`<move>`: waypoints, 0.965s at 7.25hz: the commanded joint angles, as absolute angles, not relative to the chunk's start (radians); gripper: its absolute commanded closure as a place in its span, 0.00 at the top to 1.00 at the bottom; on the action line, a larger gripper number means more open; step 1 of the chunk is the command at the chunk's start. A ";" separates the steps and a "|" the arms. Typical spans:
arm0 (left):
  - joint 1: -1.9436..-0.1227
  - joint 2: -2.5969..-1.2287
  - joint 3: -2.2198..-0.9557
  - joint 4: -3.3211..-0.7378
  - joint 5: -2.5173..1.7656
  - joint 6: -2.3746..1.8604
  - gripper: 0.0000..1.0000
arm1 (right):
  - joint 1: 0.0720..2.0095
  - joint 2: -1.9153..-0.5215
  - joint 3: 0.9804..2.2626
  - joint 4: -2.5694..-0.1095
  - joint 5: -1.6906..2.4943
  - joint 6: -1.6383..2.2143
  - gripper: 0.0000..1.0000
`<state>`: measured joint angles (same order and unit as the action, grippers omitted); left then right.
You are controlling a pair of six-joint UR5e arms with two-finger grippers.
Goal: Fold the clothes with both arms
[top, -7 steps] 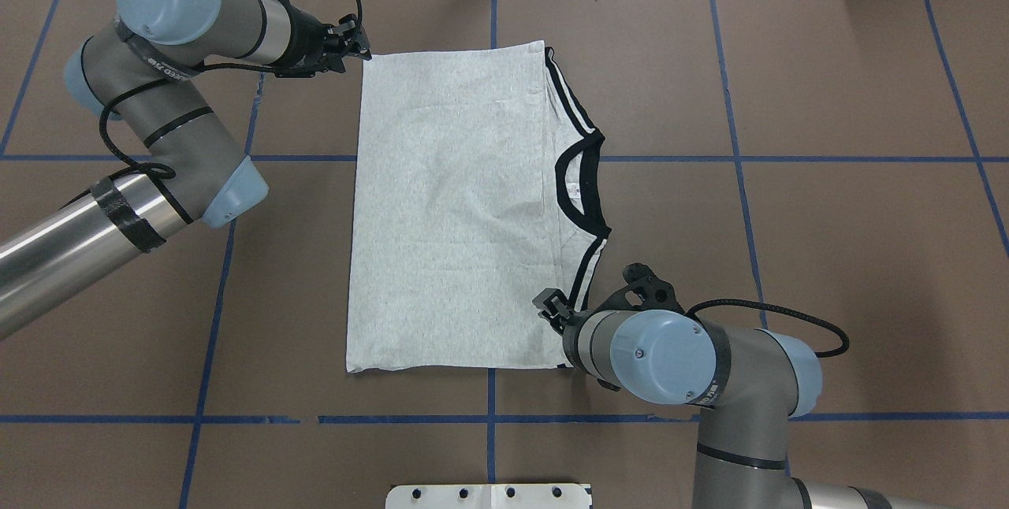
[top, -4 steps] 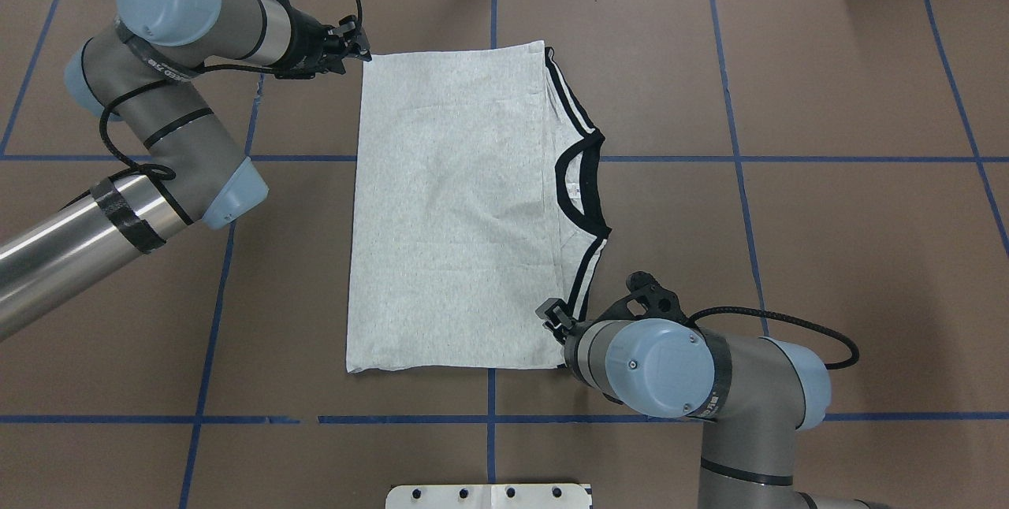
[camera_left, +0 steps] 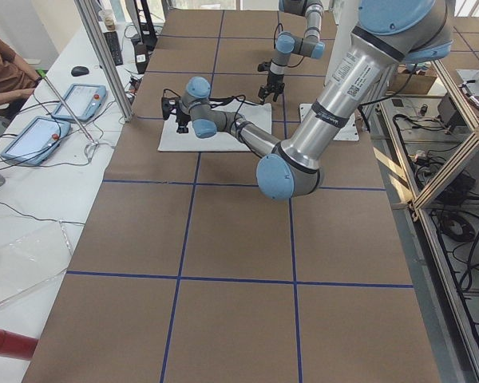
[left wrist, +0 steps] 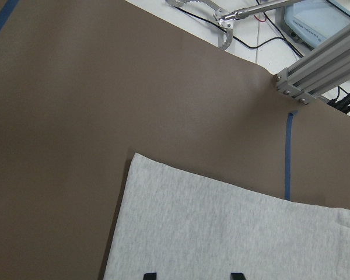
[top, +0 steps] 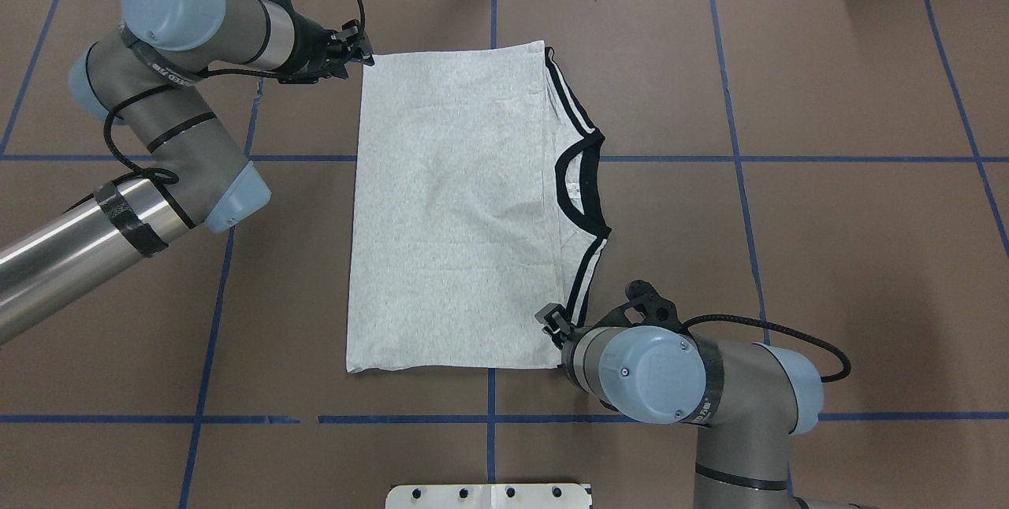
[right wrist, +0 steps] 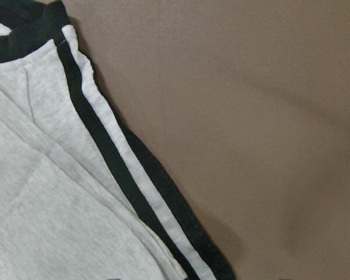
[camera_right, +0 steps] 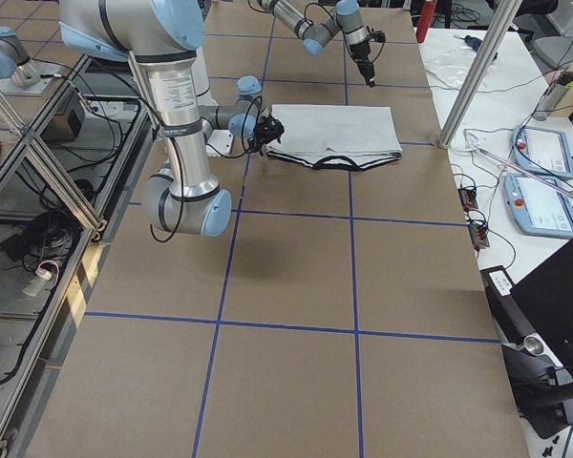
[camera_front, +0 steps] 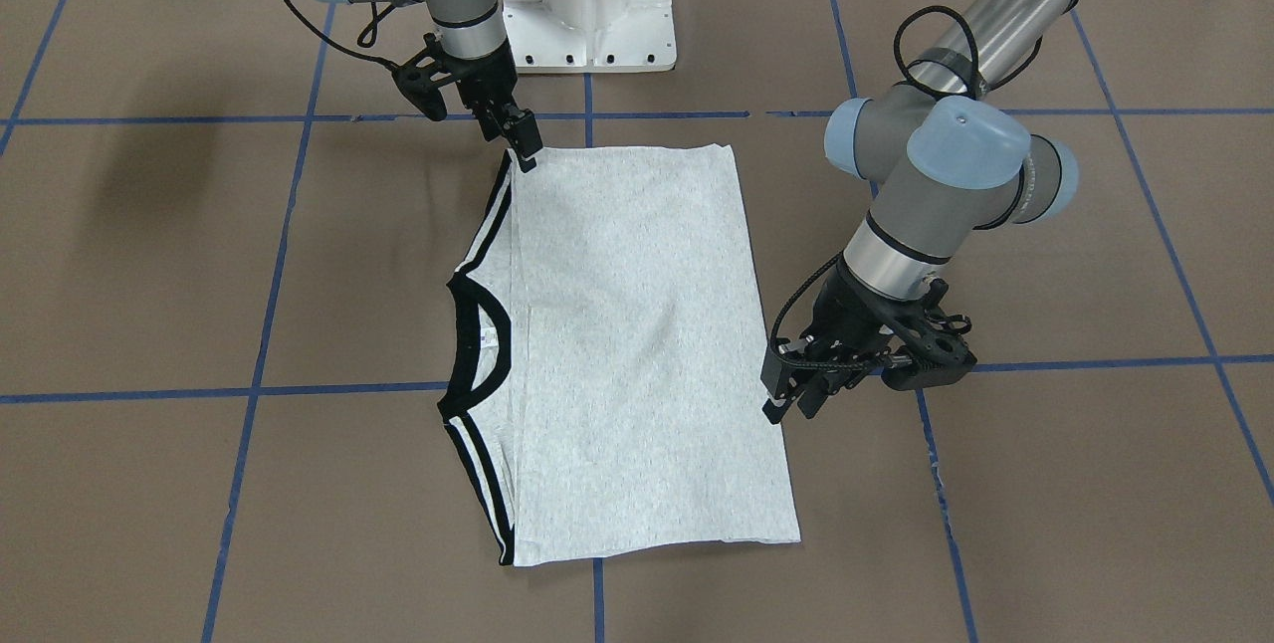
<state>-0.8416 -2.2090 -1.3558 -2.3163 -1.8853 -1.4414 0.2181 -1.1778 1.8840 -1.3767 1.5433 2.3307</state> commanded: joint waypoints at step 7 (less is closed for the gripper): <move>-0.839 -2.180 -1.385 -2.316 -1.884 -1.447 0.53 | 0.224 -1.152 1.853 -1.373 1.546 2.379 0.00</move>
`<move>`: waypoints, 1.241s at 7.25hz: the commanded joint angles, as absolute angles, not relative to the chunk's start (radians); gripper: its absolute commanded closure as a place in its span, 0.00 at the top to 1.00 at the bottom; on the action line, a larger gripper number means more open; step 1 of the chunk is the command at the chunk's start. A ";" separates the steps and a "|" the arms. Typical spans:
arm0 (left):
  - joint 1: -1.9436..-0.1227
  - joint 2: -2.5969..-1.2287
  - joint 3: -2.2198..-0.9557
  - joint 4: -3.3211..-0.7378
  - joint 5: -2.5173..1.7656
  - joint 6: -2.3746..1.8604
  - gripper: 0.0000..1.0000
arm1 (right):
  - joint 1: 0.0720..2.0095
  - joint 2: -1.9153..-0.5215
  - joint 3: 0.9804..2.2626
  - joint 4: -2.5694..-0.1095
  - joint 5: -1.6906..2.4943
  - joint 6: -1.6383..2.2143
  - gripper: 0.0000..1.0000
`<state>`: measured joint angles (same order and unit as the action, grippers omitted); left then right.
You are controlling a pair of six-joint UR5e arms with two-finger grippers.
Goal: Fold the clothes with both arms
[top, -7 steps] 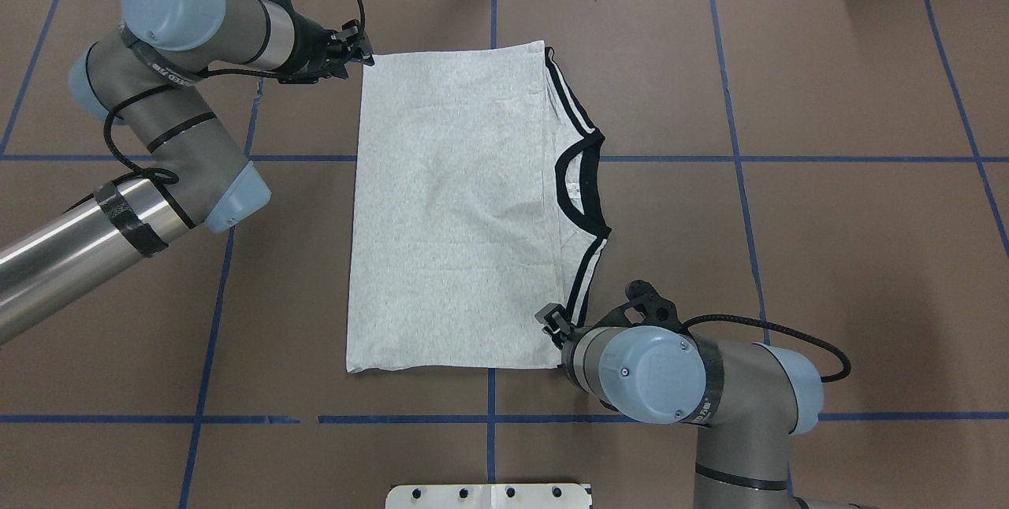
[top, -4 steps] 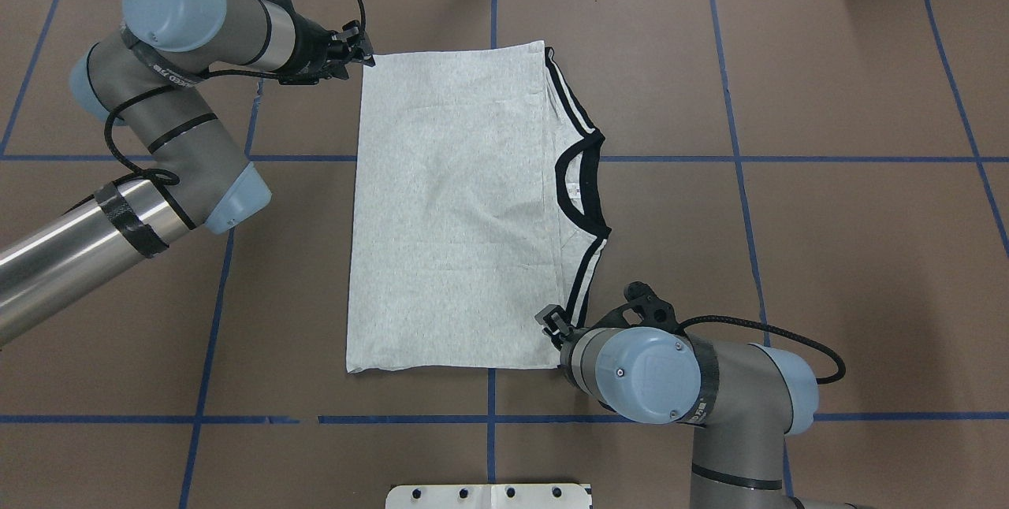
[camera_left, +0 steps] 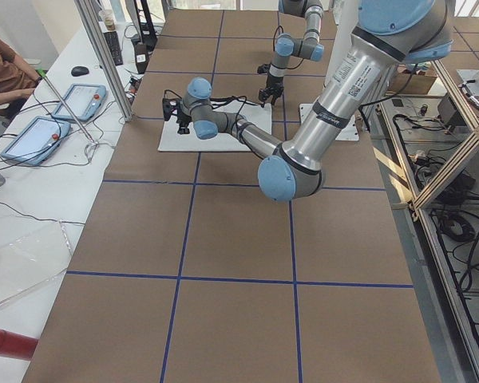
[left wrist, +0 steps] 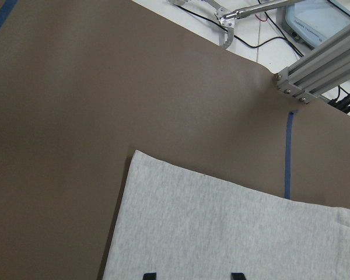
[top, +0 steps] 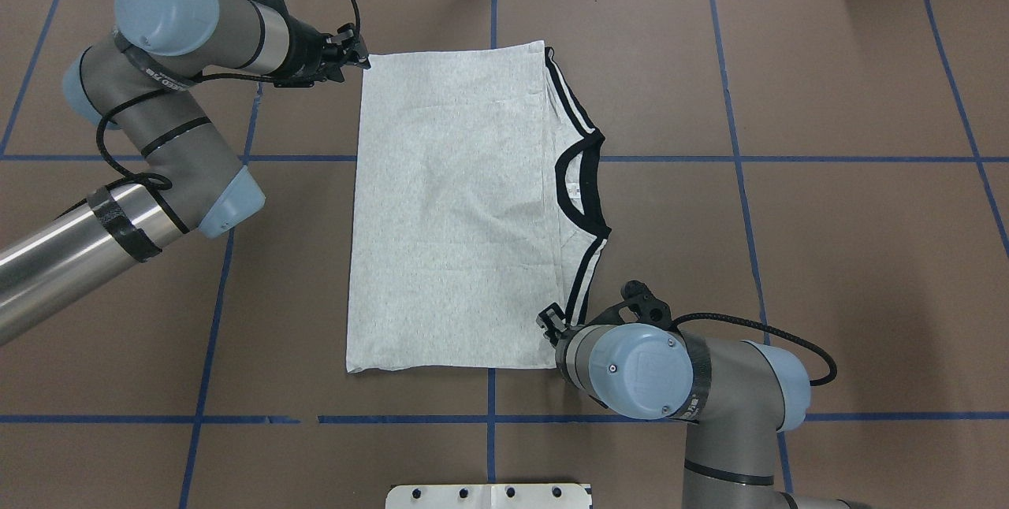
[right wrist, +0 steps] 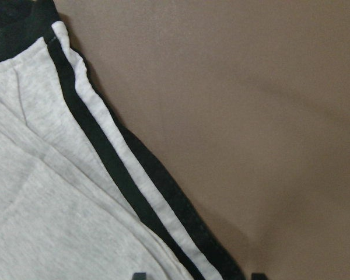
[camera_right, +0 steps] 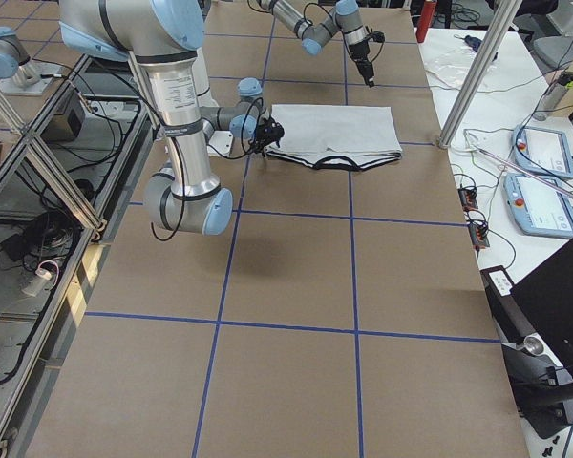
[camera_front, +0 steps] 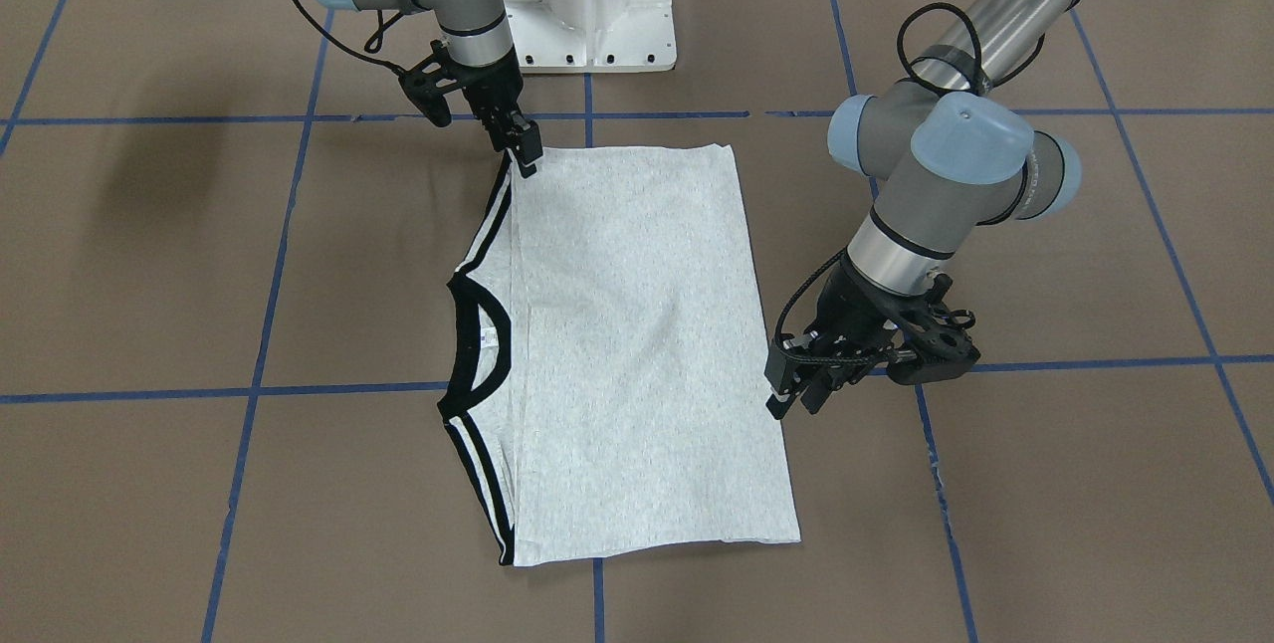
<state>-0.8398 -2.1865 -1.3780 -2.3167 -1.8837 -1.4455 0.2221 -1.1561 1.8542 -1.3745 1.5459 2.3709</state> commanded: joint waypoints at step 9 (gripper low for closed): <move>-0.315 -1.777 -1.997 -2.031 -1.623 -1.927 0.53 | 0.233 -1.199 1.936 -1.384 1.552 2.379 0.00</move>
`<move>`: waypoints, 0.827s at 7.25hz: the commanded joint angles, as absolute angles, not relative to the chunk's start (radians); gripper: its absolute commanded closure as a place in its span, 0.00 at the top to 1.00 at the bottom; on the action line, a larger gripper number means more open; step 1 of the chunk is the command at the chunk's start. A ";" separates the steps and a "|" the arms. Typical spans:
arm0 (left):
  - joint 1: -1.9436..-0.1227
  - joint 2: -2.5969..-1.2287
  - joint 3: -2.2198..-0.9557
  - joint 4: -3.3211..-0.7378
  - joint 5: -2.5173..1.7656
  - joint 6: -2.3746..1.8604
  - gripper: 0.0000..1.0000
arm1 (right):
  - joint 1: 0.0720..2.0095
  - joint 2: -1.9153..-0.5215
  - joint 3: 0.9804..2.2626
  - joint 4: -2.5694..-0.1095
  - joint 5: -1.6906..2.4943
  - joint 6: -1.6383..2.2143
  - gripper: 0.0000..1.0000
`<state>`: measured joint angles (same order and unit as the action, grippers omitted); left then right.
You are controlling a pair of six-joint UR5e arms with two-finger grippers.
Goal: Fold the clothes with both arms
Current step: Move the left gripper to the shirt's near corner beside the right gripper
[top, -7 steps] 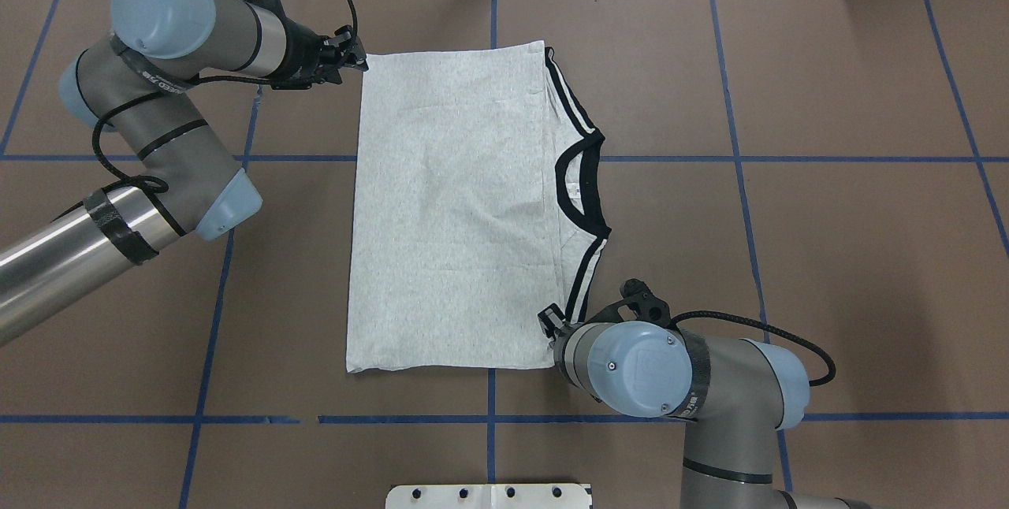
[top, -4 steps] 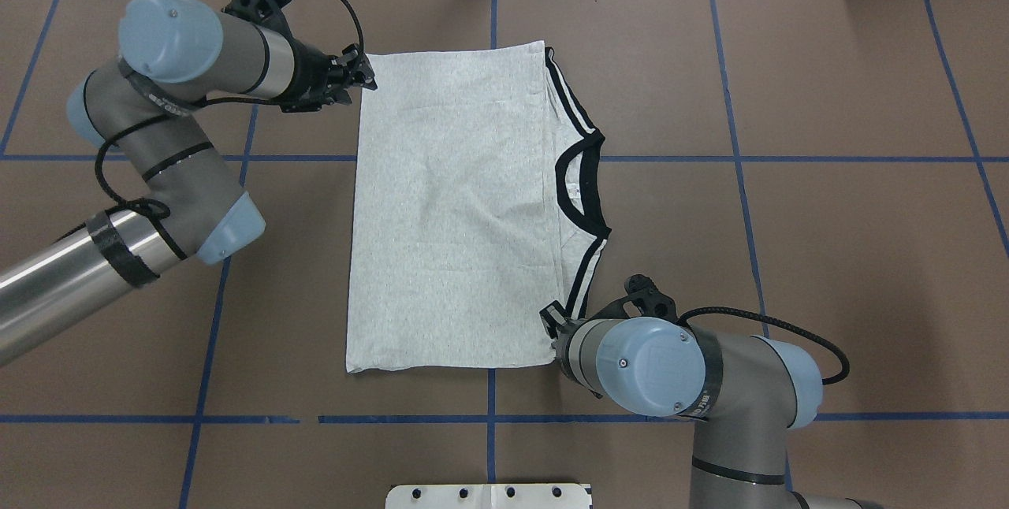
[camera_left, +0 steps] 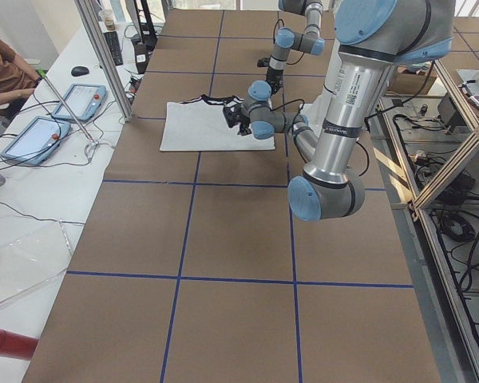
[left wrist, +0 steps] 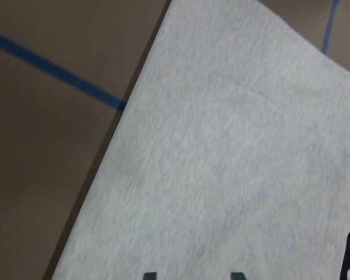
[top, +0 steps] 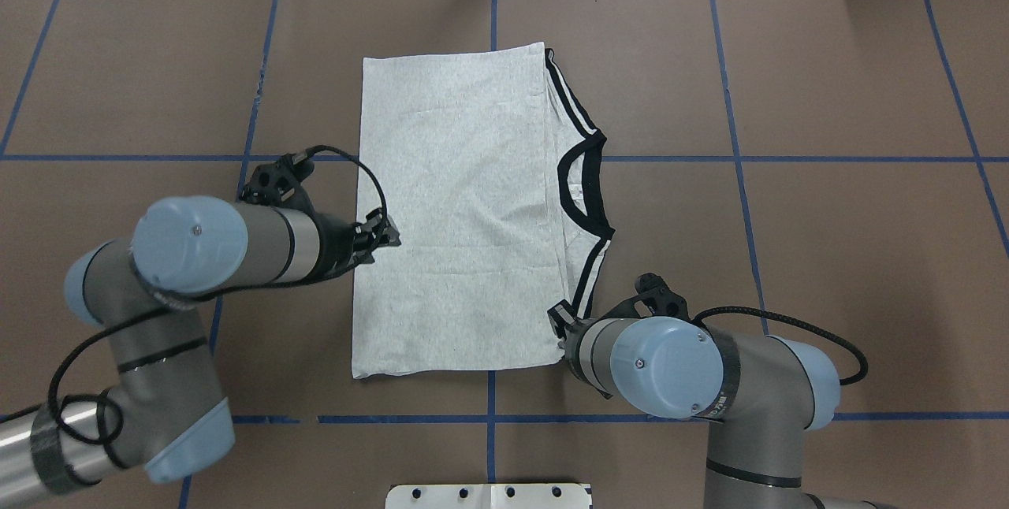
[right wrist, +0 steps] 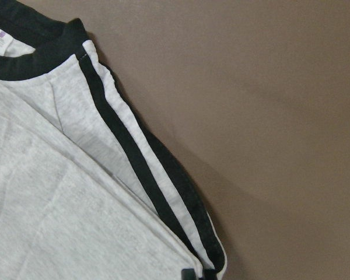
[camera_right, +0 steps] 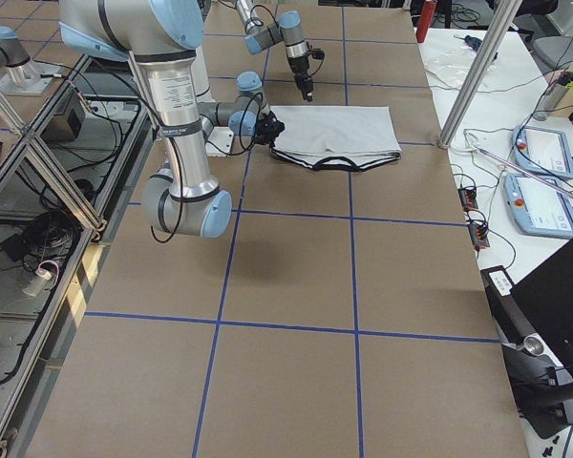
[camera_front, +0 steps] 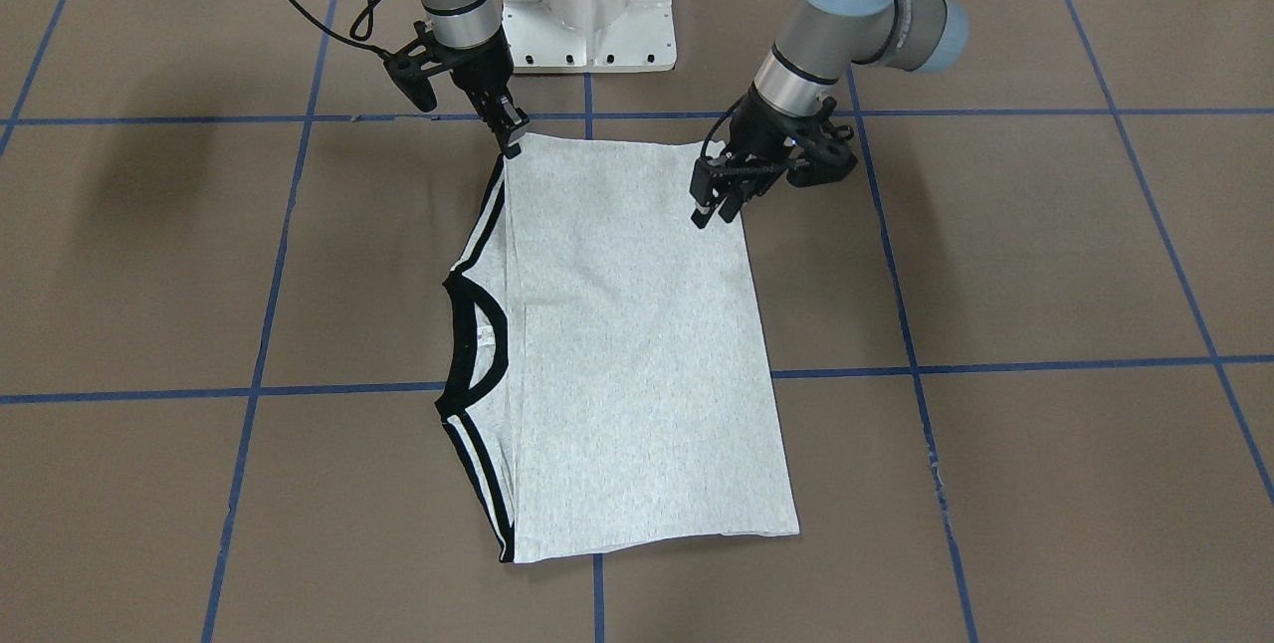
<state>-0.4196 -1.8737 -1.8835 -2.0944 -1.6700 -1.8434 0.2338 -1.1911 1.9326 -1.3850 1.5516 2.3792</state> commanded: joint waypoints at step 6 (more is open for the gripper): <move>-0.212 -1.770 -1.968 -2.000 -1.555 -2.023 0.53 | 0.233 -1.203 1.956 -1.384 1.551 2.379 0.00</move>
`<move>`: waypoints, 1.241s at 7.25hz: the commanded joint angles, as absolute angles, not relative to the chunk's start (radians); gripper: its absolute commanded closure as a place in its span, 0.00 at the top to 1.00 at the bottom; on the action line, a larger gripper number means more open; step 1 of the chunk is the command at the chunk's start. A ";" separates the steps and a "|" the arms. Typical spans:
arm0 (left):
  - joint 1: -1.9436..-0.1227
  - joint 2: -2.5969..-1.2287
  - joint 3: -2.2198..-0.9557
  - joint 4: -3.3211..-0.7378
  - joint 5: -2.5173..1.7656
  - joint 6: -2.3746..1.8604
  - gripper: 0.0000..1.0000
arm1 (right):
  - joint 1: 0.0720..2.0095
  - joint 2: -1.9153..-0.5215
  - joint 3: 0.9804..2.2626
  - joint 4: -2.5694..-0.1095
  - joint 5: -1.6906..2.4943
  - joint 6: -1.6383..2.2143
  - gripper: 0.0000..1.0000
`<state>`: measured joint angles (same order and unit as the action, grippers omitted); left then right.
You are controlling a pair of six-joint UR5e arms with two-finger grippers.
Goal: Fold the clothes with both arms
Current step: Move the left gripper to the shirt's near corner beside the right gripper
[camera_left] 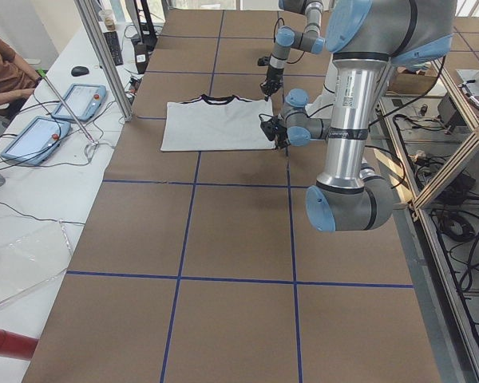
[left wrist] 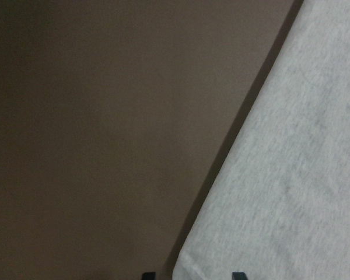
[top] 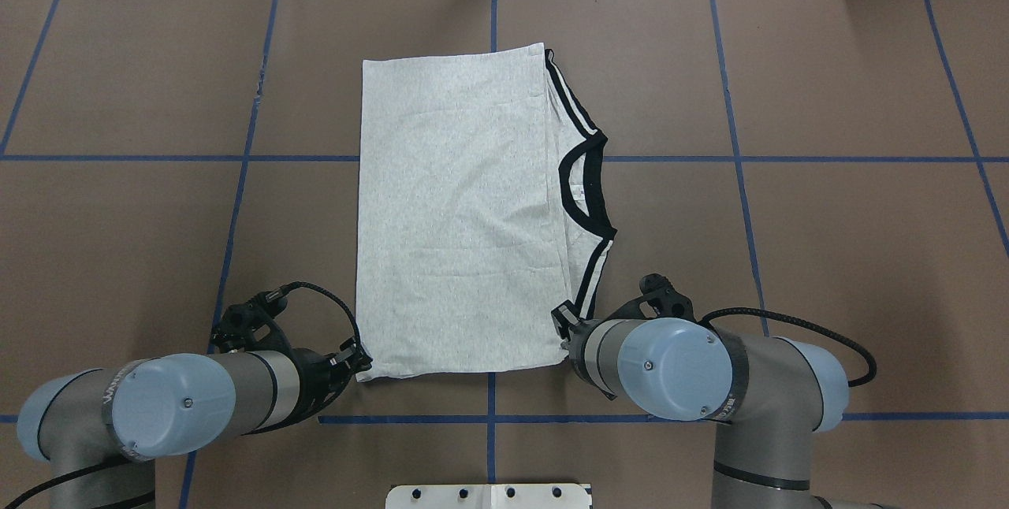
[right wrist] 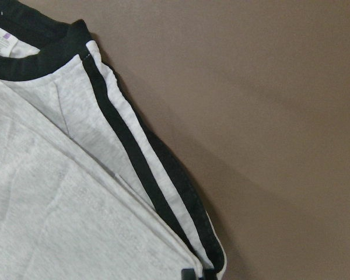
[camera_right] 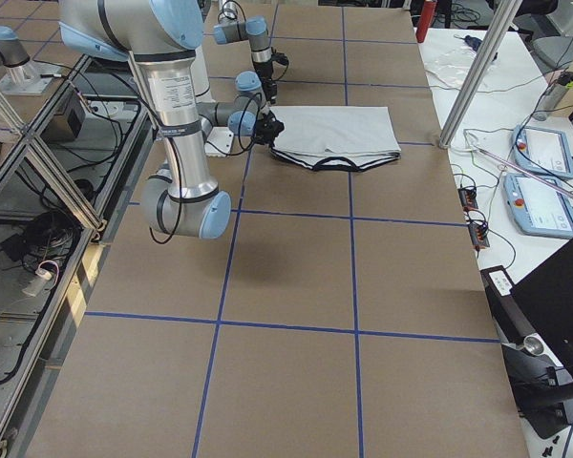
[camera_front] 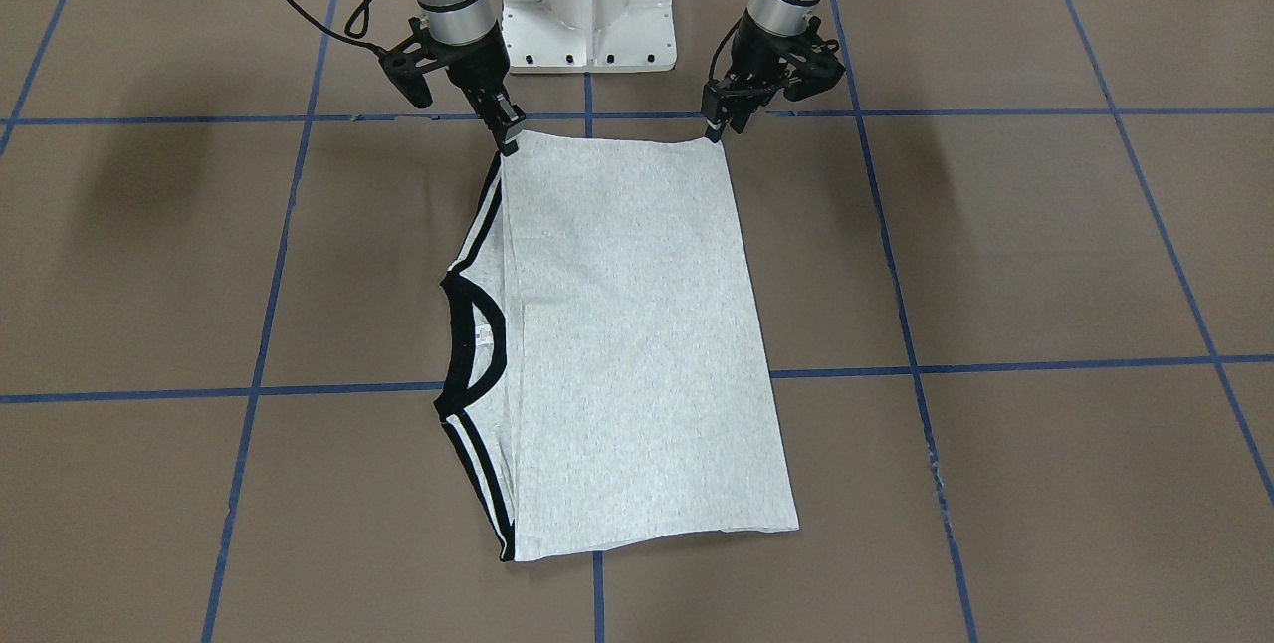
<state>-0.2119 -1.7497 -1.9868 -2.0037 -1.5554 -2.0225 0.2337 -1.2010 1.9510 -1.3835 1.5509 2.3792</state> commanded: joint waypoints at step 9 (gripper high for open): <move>-0.216 -1.798 -1.919 -1.999 -1.566 -2.007 0.00 | 0.233 -1.203 1.957 -1.384 1.551 2.379 0.00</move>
